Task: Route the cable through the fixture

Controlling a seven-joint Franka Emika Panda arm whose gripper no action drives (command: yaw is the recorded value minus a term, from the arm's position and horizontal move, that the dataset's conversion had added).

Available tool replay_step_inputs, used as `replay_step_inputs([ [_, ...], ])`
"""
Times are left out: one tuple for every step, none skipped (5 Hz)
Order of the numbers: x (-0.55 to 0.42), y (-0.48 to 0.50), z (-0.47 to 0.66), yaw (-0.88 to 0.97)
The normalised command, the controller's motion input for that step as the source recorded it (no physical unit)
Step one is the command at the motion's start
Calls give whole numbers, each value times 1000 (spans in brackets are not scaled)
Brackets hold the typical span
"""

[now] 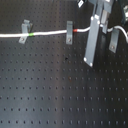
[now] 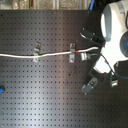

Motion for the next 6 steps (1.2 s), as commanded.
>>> replay_step_inputs([
  [77, 110, -494, 0],
  [89, 155, -458, 0],
  [138, 134, -334, 0],
  [171, 123, -148, -9],
  [-2, -1, 120, -171],
  [-169, -26, 394, -263],
])
